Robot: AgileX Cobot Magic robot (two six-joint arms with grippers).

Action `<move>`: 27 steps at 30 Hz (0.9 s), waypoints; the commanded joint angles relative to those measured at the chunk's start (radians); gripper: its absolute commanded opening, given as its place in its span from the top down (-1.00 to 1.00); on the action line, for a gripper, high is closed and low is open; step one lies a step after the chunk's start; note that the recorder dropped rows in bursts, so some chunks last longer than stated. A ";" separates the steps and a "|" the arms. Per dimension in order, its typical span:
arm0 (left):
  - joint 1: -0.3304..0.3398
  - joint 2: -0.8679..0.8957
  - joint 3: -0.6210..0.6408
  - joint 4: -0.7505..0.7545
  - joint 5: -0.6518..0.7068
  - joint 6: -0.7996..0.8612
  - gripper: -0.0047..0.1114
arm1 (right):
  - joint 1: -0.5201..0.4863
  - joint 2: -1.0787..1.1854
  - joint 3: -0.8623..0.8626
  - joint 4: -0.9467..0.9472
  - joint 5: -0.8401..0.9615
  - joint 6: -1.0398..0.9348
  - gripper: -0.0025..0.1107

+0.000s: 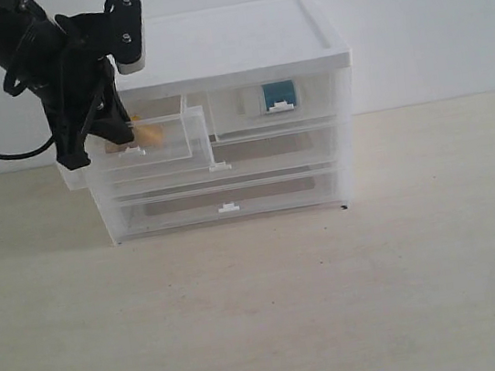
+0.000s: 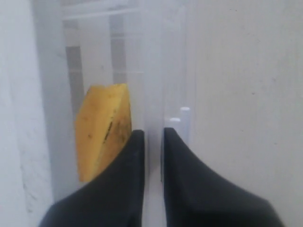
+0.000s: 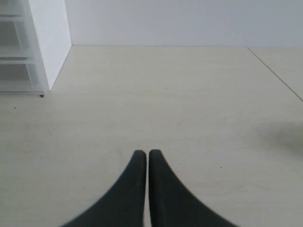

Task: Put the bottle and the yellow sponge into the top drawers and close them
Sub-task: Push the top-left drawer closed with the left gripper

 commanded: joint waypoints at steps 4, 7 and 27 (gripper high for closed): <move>-0.001 0.007 -0.017 -0.011 -0.159 -0.009 0.84 | -0.002 -0.005 0.005 0.001 -0.011 0.000 0.96; -0.001 0.009 -0.017 -0.011 -0.171 -0.014 0.79 | -0.002 -0.005 0.005 0.001 -0.011 0.000 0.96; -0.001 -0.077 -0.018 -0.011 -0.124 -0.028 0.02 | -0.002 -0.005 0.005 0.001 -0.011 0.000 0.96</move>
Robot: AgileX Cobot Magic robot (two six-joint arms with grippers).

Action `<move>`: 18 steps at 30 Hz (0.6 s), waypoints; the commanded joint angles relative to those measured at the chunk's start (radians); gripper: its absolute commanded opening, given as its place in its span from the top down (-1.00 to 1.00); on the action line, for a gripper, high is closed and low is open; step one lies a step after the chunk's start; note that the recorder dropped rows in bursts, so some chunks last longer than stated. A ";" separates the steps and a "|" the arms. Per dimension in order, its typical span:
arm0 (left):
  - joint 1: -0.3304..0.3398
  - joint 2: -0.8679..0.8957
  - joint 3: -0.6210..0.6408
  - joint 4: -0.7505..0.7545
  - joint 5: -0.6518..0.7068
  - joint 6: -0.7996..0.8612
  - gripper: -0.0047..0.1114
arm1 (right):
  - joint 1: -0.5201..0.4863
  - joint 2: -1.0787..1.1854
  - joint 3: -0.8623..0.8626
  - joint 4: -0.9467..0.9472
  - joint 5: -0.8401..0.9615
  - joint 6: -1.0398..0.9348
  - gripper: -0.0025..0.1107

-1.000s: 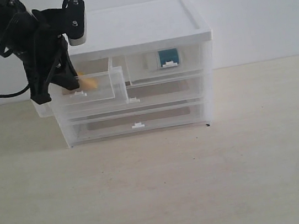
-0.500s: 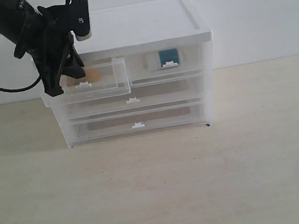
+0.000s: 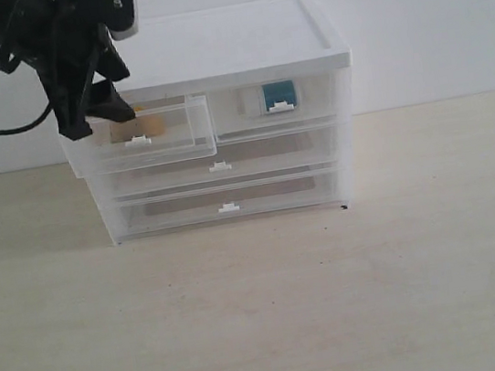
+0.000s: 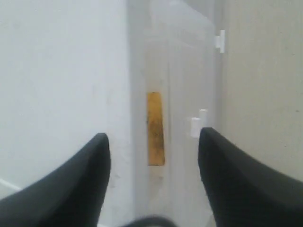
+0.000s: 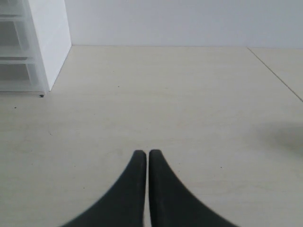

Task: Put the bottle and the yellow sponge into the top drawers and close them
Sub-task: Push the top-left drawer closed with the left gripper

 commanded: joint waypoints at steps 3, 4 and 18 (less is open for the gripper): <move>-0.001 -0.021 -0.007 -0.007 -0.024 -0.022 0.02 | -0.002 -0.005 0.005 0.001 -0.011 0.000 0.96; -0.001 -0.013 -0.007 -0.007 -0.024 -0.022 0.02 | -0.002 -0.005 0.005 0.001 -0.011 0.000 0.96; -0.001 0.018 -0.007 -0.003 -0.109 -0.055 -0.79 | -0.002 -0.005 0.005 0.001 -0.011 0.000 0.96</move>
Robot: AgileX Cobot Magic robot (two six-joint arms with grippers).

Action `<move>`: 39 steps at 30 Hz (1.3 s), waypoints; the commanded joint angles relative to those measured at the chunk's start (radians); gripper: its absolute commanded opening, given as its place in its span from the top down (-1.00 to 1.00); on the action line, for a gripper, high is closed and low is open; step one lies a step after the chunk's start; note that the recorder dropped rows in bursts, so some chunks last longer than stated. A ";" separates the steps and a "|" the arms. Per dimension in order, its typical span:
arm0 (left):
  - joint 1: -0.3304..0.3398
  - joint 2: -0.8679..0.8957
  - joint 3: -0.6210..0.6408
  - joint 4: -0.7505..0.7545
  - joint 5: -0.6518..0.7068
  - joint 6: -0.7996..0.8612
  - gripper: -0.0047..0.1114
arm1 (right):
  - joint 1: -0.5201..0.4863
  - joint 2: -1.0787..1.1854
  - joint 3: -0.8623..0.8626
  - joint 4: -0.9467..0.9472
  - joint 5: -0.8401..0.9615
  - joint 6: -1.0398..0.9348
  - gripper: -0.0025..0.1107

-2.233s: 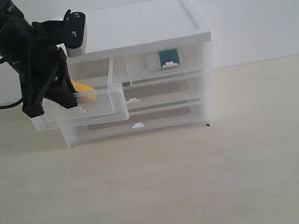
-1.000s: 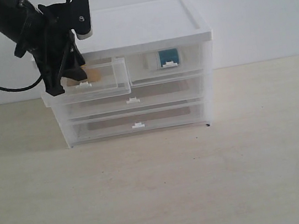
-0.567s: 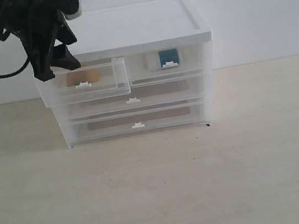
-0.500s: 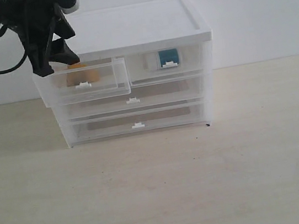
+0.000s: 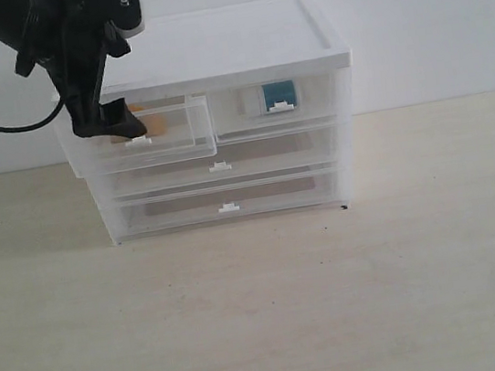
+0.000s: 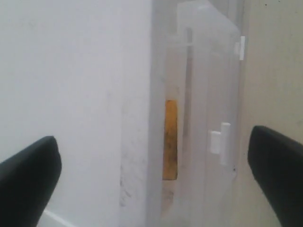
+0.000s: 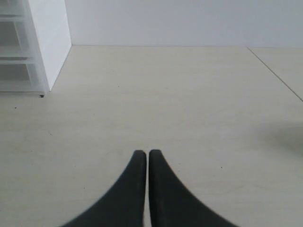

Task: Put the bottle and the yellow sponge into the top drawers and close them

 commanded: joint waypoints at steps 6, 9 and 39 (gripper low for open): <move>-0.001 0.013 -0.003 0.028 -0.086 -0.028 -0.79 | -0.002 -0.005 0.005 0.001 -0.011 0.000 0.96; -0.001 0.021 -0.003 0.082 -0.159 -0.078 -0.79 | -0.002 -0.005 0.005 0.001 -0.011 0.000 0.96; -0.001 -0.055 -0.002 0.146 0.015 -0.196 -0.77 | -0.002 -0.005 0.005 0.001 -0.011 0.000 0.96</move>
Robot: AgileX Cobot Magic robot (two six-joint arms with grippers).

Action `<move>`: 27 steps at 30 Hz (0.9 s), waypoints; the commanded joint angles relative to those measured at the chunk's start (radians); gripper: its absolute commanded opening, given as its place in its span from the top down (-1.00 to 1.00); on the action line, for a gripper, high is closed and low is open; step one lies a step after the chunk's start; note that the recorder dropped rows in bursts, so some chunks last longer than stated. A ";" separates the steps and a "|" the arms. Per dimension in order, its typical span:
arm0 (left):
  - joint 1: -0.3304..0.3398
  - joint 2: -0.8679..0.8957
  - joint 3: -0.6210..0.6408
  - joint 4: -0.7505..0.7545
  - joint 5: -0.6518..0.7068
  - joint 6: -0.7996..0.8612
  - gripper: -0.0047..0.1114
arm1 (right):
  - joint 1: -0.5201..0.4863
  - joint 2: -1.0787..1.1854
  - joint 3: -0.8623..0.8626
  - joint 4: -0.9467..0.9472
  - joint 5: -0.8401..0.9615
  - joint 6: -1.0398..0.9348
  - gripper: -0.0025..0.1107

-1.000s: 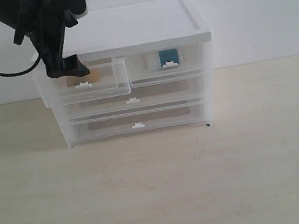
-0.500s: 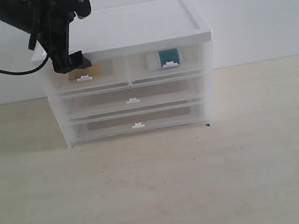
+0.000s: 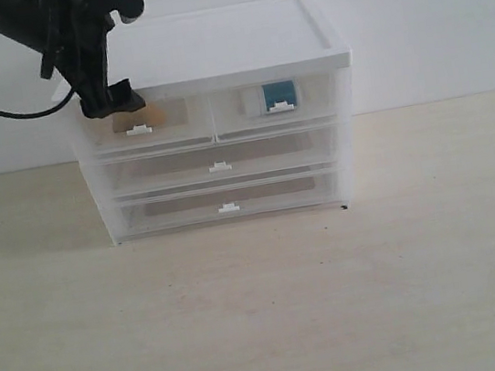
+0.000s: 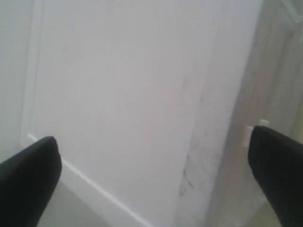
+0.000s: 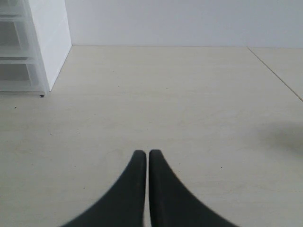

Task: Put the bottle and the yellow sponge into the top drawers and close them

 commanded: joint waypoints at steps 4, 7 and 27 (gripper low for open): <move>-0.001 -0.124 -0.006 0.008 0.324 -0.113 -0.15 | -0.002 -0.005 0.005 0.001 -0.011 0.000 0.96; -0.001 -0.150 -0.006 0.008 0.455 -0.155 0.69 | -0.002 -0.005 0.005 0.001 -0.011 0.000 0.96; -0.001 -0.536 0.250 0.277 0.485 -1.084 0.84 | -0.002 -0.005 0.005 0.001 -0.011 0.000 0.96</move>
